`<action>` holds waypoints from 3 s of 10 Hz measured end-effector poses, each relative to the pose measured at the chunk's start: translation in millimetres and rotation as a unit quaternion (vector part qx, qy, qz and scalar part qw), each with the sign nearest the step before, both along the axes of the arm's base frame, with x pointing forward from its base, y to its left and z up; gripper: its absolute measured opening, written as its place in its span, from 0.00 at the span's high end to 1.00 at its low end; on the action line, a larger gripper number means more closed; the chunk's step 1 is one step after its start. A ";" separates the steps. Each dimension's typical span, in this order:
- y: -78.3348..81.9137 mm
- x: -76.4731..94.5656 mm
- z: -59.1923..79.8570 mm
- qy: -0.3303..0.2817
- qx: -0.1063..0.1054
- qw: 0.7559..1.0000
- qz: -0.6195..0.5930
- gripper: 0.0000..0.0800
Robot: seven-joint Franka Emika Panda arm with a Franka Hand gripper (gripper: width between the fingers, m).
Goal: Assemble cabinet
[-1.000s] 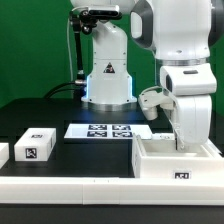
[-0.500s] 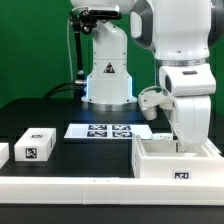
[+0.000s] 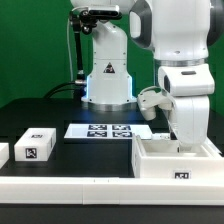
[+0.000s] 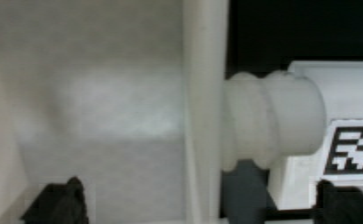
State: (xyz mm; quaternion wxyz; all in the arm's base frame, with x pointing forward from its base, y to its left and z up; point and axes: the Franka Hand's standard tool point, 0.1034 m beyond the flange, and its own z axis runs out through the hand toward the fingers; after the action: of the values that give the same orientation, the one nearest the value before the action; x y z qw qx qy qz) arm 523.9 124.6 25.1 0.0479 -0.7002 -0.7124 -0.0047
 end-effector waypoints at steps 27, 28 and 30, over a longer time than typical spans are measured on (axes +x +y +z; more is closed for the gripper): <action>58.6 -84.8 -5.2 -0.016 0.024 0.997 -0.078 0.19; 58.1 -85.2 -6.4 -0.014 0.024 0.997 -0.079 0.19; 57.4 -86.4 -8.5 -0.012 0.024 0.996 -0.080 0.32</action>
Offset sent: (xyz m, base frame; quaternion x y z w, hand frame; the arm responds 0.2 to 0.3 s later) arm 0.0000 0.0000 0.0000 0.0000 0.0000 0.0000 1.0000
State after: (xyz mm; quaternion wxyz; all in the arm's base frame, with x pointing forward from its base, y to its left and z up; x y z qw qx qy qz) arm 437.5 182.0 16.6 0.0554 -0.7538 -0.6539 -0.0341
